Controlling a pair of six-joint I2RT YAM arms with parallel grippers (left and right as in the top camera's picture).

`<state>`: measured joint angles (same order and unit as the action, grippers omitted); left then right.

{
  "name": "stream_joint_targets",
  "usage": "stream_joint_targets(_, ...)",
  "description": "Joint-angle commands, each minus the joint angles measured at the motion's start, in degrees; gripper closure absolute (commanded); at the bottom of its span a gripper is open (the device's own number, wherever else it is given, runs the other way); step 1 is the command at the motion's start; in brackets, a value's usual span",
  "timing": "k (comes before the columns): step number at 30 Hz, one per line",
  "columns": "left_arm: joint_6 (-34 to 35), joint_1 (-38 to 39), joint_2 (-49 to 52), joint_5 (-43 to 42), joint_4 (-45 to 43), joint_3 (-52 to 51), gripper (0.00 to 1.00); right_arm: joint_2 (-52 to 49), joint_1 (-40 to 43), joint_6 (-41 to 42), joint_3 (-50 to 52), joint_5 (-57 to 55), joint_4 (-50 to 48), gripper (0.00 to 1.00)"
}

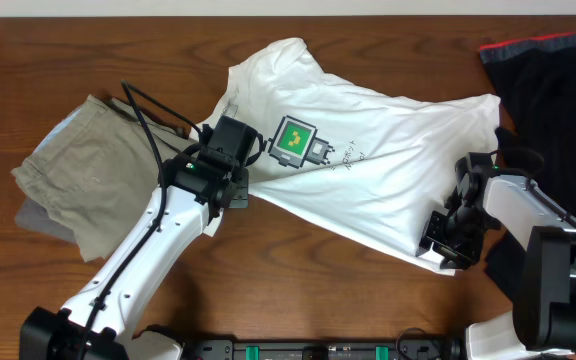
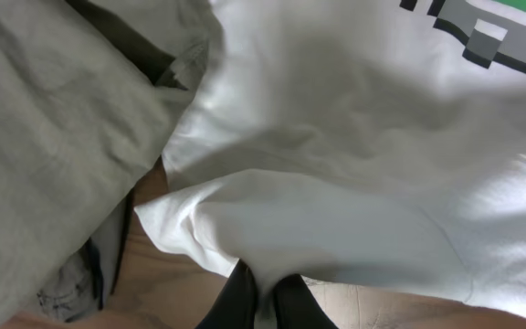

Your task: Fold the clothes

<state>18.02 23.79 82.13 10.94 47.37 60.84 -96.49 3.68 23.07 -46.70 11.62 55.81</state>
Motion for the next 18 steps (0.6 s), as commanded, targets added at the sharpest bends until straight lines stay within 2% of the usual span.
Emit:
stream_joint_targets(1, 0.46, -0.26, 0.22, 1.77, 0.57, 0.57, 0.94, -0.85, -0.15, -0.74, 0.63, -2.21, -3.23, 0.44)
stream_joint_targets(3, 0.46, -0.26, 0.22, 1.77, 1.36, 0.57, 0.94, -0.85, 0.17, -2.14, 0.63, -4.83, -2.64, 0.43)
stream_joint_targets(4, 0.46, -0.26, 0.22, 1.77, 1.81, 0.57, 0.95, -0.85, 0.57, -2.12, 0.63, -6.54, -2.40, 0.46)
stream_joint_targets(5, 0.46, -0.26, 0.22, 1.77, 2.32, 0.57, 0.94, -0.85, 1.05, -2.08, 0.63, -8.07, -2.16, 0.52)
stream_joint_targets(8, 0.50, -0.26, 0.22, 1.75, 4.26, 0.57, 0.94, -0.85, 3.45, -0.35, 0.66, -12.83, 0.33, 0.79)
stream_joint_targets(10, 0.52, -0.26, 0.22, 1.49, 5.62, 0.57, 0.94, -0.85, 5.14, 0.63, 0.66, -15.76, 1.05, 0.88)
stream_joint_targets(18, 0.55, -0.26, 0.22, -7.61, 8.96, 0.44, 0.94, -0.85, 11.10, 0.39, 0.63, -15.19, 0.79, 0.92)
